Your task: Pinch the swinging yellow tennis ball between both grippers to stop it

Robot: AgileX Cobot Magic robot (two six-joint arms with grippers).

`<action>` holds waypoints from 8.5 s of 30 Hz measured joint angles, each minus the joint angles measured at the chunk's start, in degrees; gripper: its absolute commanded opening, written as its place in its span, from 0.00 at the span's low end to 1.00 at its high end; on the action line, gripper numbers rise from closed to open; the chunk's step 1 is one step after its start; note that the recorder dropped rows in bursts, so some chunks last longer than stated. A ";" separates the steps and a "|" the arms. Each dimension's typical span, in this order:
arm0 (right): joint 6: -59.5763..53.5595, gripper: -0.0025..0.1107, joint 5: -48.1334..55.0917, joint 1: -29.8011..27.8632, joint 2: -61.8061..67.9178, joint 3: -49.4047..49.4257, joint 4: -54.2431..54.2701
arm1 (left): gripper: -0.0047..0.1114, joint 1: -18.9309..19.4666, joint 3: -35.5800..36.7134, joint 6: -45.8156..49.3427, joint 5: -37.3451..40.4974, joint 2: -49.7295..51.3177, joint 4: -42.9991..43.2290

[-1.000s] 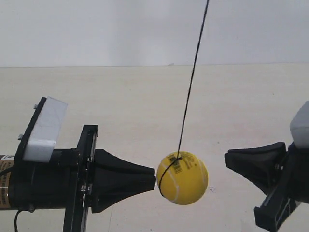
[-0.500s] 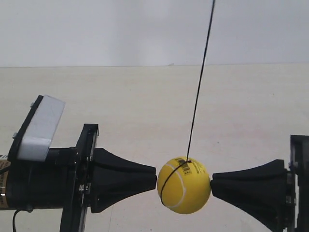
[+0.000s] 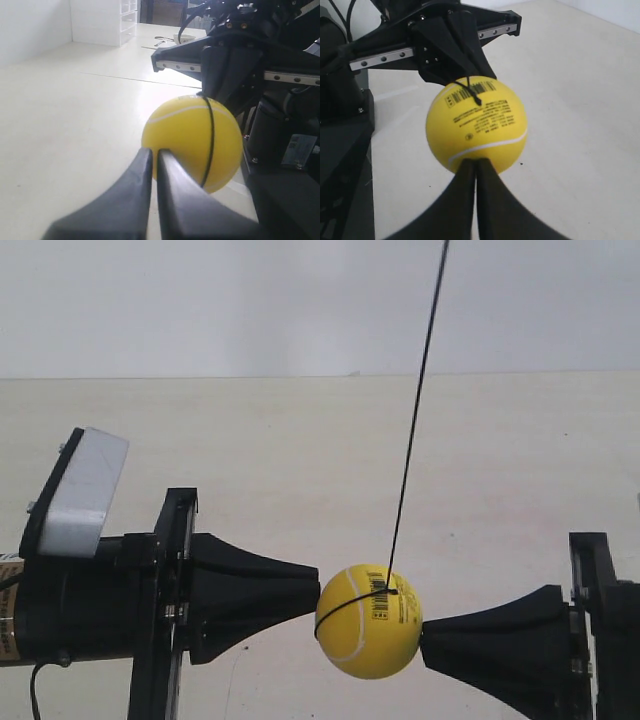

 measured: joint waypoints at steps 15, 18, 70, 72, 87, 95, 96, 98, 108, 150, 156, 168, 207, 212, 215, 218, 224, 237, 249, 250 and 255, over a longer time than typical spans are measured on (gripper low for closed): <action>-0.32 0.02 -0.37 0.00 0.00 0.00 0.00 | 0.08 0.00 0.00 0.00 0.23 0.00 0.89; -0.50 0.02 -0.37 0.00 0.00 0.00 0.00 | 0.08 0.00 0.00 0.00 0.37 0.10 1.12; 7.80 0.02 22.23 0.00 -10.06 0.00 3.97 | 0.08 -0.10 3.88 0.91 18.02 -10.06 -18.51; 9.88 0.02 22.85 0.00 -14.62 0.00 3.32 | 0.08 -0.10 5.08 1.22 18.26 -13.45 -19.73; 24.64 0.02 29.19 0.00 -46.93 0.00 0.41 | 0.08 -0.10 11.25 1.32 18.39 -35.08 -29.18; 25.43 0.02 31.55 0.00 -52.80 0.00 0.37 | 0.08 -0.10 12.16 -0.90 21.66 -45.78 -29.58; 25.64 0.02 31.55 0.00 -52.80 0.00 0.37 | 0.08 -0.10 12.16 -1.57 22.18 -47.20 -29.58; 26.16 0.02 31.82 0.00 -52.80 0.00 0.37 | 0.08 -0.10 12.16 -2.83 23.36 -49.88 -29.58; 27.06 0.02 32.37 0.00 -52.80 0.00 0.24 | 0.08 -0.10 12.16 -6.66 28.40 -66.98 -29.58; 30.73 0.02 31.80 0.00 -52.88 0.00 0.24 | 0.08 13.12 12.16 -6.86 23.32 -86.80 -29.80; 30.73 0.02 31.80 0.00 -52.88 0.00 0.24 | 0.08 26.80 12.16 -6.86 22.58 -86.80 -29.80; 30.73 0.02 31.80 0.00 -52.88 0.00 0.24 | 0.08 36.72 12.16 -6.86 22.52 -86.80 -29.80; 30.73 0.02 31.45 0.00 -52.88 0.00 0.46 | 0.08 36.72 20.87 -6.90 60.24 -87.02 -57.11; 30.73 0.02 31.45 0.00 -52.88 0.00 0.46 | 0.08 36.72 20.87 -6.90 61.08 -87.02 -57.11; 30.73 0.02 31.45 0.00 -52.88 0.00 0.46 | 0.08 36.72 20.87 -6.90 61.27 -87.02 -57.11; 30.73 0.02 31.45 0.00 -52.88 0.00 0.46 | 0.08 36.72 20.87 -6.90 61.36 -87.02 -57.11; 30.73 0.02 31.45 0.00 -52.88 0.00 0.46 | 0.08 36.72 20.87 -6.90 62.00 -87.02 -57.11; 30.83 0.02 31.45 0.00 -52.88 0.00 0.46 | 0.08 36.72 20.87 -6.90 78.17 -87.02 -57.11; 30.83 0.02 31.45 0.00 -52.88 0.00 0.46 | 0.08 36.72 20.87 -6.90 84.81 -87.02 -57.11; 30.83 0.02 31.45 0.00 -52.88 0.00 0.46 | 0.08 36.72 20.87 -6.90 84.85 -87.02 -57.11; 30.83 0.02 31.45 0.00 -52.88 0.00 0.46 | 0.08 36.72 20.87 -6.90 84.94 -87.02 -57.11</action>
